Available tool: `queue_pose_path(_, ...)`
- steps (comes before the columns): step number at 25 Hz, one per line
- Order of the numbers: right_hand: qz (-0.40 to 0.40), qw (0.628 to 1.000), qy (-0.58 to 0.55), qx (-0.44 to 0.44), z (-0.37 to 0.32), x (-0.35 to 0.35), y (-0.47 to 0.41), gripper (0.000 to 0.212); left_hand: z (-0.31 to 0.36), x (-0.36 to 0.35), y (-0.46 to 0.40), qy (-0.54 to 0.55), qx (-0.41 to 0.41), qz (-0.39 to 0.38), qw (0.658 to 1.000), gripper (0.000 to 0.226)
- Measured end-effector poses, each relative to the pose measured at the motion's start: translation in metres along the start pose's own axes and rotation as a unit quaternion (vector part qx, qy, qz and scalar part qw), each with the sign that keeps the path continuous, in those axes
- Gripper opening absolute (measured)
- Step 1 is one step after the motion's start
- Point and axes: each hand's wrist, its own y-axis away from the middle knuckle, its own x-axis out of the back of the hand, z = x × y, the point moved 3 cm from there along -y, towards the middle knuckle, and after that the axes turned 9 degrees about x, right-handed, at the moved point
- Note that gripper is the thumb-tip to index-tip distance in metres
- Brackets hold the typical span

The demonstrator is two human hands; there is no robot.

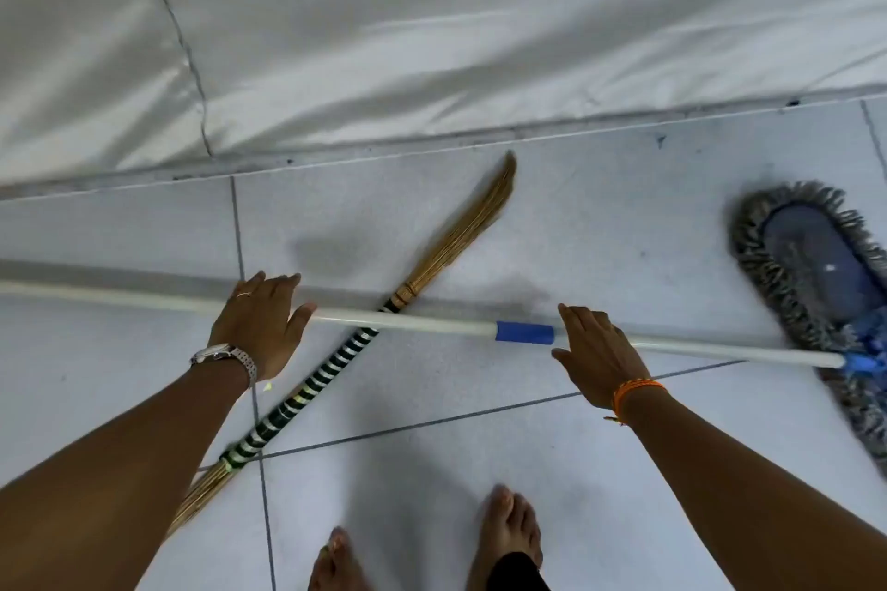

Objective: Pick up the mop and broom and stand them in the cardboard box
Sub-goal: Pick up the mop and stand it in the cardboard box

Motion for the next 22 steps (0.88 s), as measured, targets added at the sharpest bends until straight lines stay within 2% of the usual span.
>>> queue_pose_path(4,-0.007,1.000,0.028,0.004,0.020,-0.027,-0.013,0.058,-0.014,-0.031,-0.015,-0.022,0.022,0.010,0.999,0.058)
queue_pose_path(8,-0.026,0.999,0.033,0.029,0.026,-0.034,-0.032,0.025,-0.011,-0.030,-0.015,-0.043,-0.035,0.046,0.997,0.067)
queue_pose_path(12,-0.061,0.994,0.046,0.082,0.032,-0.020,-0.016,0.015,-0.016,-0.016,0.009,-0.110,-0.047,0.044,0.992,0.066)
queue_pose_path(14,-0.064,0.993,0.040,0.091,0.030,-0.003,0.003,0.014,-0.023,0.003,0.032,-0.119,-0.032,0.101,0.987,0.072)
queue_pose_path(16,-0.069,0.990,0.041,0.115,0.018,0.033,0.028,0.014,-0.019,0.045,0.062,-0.044,0.026,0.212,0.976,0.056)
queue_pose_path(17,-0.062,0.989,0.039,0.126,0.008,0.056,0.041,0.014,-0.017,0.074,0.077,0.014,0.080,0.267,0.960,0.042)
queue_pose_path(18,-0.059,0.989,0.030,0.129,-0.003,0.078,0.053,0.013,-0.015,0.103,0.089,0.091,0.164,0.280,0.941,0.049)
queue_pose_path(19,-0.051,0.990,0.015,0.128,-0.016,0.105,0.066,0.013,-0.015,0.136,0.102,0.179,0.258,0.287,0.905,0.070)
queue_pose_path(20,-0.047,0.991,-0.006,0.128,-0.033,0.137,0.080,0.012,-0.016,0.174,0.119,0.277,0.337,0.302,0.847,0.088)
queue_pose_path(21,-0.039,0.991,-0.033,0.125,-0.050,0.168,0.095,0.011,-0.018,0.212,0.136,0.383,0.377,0.338,0.773,0.098)
queue_pose_path(22,-0.024,0.990,-0.058,0.125,-0.067,0.207,0.113,0.007,-0.016,0.264,0.161,0.487,0.393,0.375,0.684,0.097)
